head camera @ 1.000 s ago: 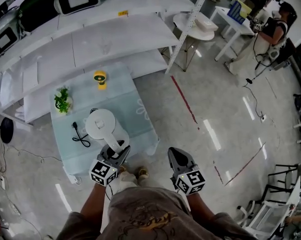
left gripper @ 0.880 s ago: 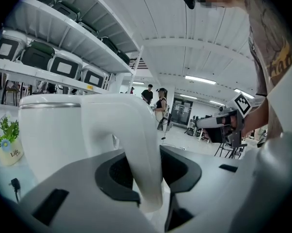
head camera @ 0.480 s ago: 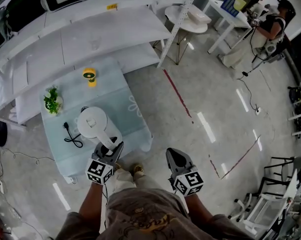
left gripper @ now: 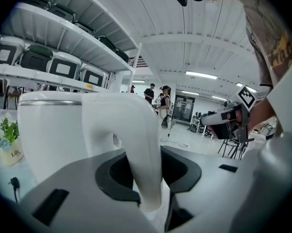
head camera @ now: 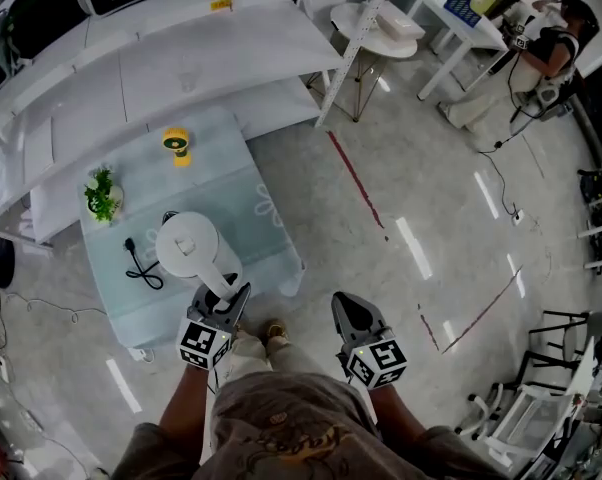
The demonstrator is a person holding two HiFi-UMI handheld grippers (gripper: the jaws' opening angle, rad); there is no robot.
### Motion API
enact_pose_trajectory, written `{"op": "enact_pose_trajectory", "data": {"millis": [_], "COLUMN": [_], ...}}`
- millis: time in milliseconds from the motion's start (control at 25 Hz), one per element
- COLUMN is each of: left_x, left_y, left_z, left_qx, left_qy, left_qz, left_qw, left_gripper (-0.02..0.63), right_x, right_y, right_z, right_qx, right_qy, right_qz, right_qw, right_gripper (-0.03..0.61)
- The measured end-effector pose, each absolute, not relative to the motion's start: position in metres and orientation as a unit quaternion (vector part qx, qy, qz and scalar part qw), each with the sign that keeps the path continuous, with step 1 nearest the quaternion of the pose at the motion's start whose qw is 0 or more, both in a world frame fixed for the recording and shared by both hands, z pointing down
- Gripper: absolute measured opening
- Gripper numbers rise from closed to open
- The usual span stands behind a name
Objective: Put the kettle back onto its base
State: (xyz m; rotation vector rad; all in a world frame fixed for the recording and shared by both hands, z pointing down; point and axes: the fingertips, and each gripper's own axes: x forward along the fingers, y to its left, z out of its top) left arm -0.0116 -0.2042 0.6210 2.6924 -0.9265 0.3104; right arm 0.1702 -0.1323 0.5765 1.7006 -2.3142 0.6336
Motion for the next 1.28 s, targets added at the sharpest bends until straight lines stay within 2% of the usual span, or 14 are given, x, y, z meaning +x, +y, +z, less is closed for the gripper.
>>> {"op": "enact_pose_trajectory", "data": {"millis": [1280], "left_x": [-0.001], "left_y": [-0.162], "left_z": [0.648], "left_qx": [0.926], "left_qy": [-0.321], "left_qz": [0.145], "left_qw": [0.132], "left_gripper": [0.129], "right_x": [0.170], "right_y": [-0.103], "right_z": [0.582], "right_qx": [0.563], "right_qy": [-0.790], "right_qz": [0.220], "right_qw": [0.103], "right_gripper": [0.002]}}
